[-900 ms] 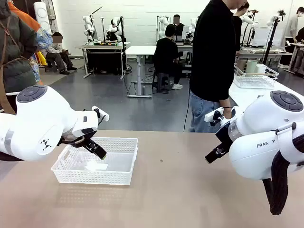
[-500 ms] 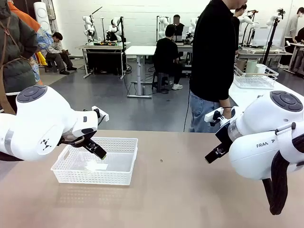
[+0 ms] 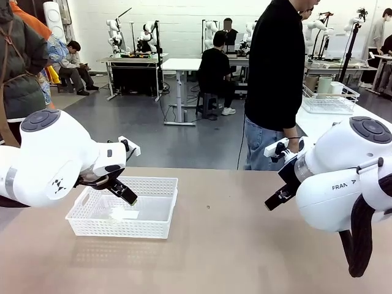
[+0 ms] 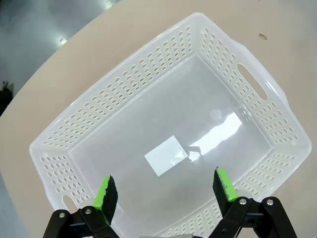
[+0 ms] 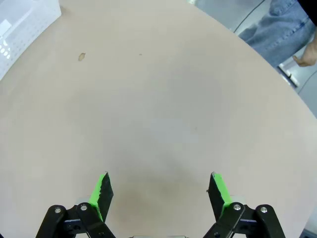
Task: Clean and organize the cups into the basket.
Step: Pick up the Organizing basket and move it to the center of the table, then pick up the Reusable plastic cup from the right side of the table and place it inside the Organizing basket.
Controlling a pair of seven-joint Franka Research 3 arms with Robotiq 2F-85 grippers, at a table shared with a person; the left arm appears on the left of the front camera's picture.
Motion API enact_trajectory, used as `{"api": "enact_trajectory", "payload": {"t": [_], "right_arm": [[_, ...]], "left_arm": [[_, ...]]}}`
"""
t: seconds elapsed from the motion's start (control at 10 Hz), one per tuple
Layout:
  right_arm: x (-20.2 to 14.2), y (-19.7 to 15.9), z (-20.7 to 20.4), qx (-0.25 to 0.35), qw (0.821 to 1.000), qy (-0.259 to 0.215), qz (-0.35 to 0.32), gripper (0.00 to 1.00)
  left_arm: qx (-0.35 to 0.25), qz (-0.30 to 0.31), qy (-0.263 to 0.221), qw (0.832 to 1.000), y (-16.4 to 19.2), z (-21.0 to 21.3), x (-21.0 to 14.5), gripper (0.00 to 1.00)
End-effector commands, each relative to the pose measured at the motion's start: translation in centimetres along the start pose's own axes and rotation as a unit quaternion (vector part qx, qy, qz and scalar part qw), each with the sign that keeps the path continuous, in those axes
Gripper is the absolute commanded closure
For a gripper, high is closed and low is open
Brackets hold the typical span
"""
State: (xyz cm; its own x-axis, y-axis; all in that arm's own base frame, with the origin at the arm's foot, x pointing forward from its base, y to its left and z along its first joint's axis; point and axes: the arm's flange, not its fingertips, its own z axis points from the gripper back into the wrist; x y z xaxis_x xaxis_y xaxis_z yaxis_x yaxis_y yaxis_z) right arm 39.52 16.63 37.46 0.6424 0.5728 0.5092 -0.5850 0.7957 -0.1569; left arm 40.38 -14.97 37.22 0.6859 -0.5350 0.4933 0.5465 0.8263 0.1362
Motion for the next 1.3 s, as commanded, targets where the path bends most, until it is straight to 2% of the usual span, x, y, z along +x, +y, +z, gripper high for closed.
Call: {"api": "enact_trajectory", "payload": {"t": [0.0,0.9,1.0,1.1,1.2], "right_arm": [[0.0,0.0,0.0,0.0,1.0,0.0,0.0,0.0],[0.0,0.0,0.0,0.0,1.0,0.0,0.0,0.0],[-1.1,0.9,2.4,-0.013,1.0,0.007,0.02,0.0],[-1.4,2.4,5.5,-0.009,0.999,0.018,0.04,0.0],[-1.8,3.7,8.9,-0.004,0.998,0.017,0.06,0.0]], "left_arm": [[0.0,0.0,0.0,1.0,0.0,0.0,0.0,0.0],[0.0,0.0,0.0,1.0,0.0,0.0,0.0,0.0],[-0.019,-0.015,-0.019,1.0,-1.7,2.0,-0.9,0.0],[-0.028,-0.05,0.001,0.998,-2.2,5.7,-0.7,0.0],[-0.016,-0.07,-0.011,0.997,-1.5,9.4,-0.6,0.0]]}}
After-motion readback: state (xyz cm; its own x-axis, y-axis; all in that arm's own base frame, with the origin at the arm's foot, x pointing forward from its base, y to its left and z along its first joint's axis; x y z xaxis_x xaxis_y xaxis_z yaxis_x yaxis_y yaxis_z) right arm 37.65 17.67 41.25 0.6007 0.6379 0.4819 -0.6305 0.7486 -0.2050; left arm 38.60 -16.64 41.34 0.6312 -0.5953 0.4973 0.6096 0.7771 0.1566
